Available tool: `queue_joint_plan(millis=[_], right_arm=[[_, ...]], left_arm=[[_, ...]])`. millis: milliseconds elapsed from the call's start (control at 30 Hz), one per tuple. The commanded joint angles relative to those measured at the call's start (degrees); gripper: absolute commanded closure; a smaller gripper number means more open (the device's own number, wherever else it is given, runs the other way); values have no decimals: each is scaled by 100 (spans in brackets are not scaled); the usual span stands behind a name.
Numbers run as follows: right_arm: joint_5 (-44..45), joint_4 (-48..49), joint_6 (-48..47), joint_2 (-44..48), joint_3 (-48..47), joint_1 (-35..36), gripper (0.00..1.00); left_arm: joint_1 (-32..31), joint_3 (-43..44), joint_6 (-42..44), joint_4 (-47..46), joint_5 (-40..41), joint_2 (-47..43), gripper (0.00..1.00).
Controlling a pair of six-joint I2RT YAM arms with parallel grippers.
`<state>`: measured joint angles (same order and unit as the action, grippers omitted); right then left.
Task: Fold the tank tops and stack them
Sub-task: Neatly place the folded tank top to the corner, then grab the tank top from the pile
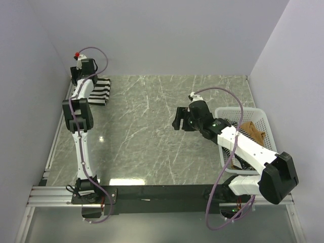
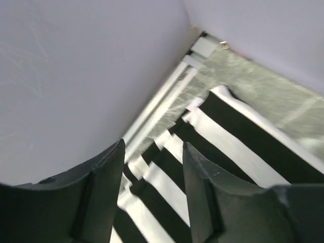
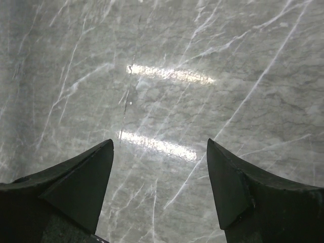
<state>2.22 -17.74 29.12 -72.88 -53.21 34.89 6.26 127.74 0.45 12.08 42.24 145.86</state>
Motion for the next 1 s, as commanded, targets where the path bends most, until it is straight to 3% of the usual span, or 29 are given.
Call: queue_joint_plan(millis=[0,133,267,333,400,567,633,700,800,833,967], right_arm=[[323,-168,58,230,-304,-140,19],[683,-502,260,380,-392,-360,19],[1105,-871,514,652,-357,-728,16],[1184,-1178,647,801,-339,-922,16],[1377,-1494,831,968,-322,-1168,15],[2412,-2207,1359,1302,-252,-1669,7],[2607,-2348,1446,1434,-112,-2029,4],[2487,-2235,1438,1496,12,-2398,4],[1847,-1806,1377,1444,223,-3136,9],[1722,-1656,1359,1400,293,-3347,14],[1606,-1346,1499,830,171,-3463,22]], left_arm=[[-204,-126,-852,224,-504,-1285,44],[-582,-793,-1546,331,-962,-2358,43],[-1309,-2144,-2573,164,-1507,-3589,39],[-1583,-2812,-2935,94,-1979,-4283,23],[-2197,-3201,-3234,84,-1974,-4853,16],[-3909,-4238,-3744,260,-2193,-5629,11],[-4377,-4529,-3614,233,-2300,-5911,5],[-4914,-4758,-3640,497,-2315,-6130,5],[-5363,-5311,-3719,402,-2553,-6560,6],[-5468,-5539,-3719,418,-2693,-6666,7],[-5487,-5971,-3798,515,-3080,-7167,9]])
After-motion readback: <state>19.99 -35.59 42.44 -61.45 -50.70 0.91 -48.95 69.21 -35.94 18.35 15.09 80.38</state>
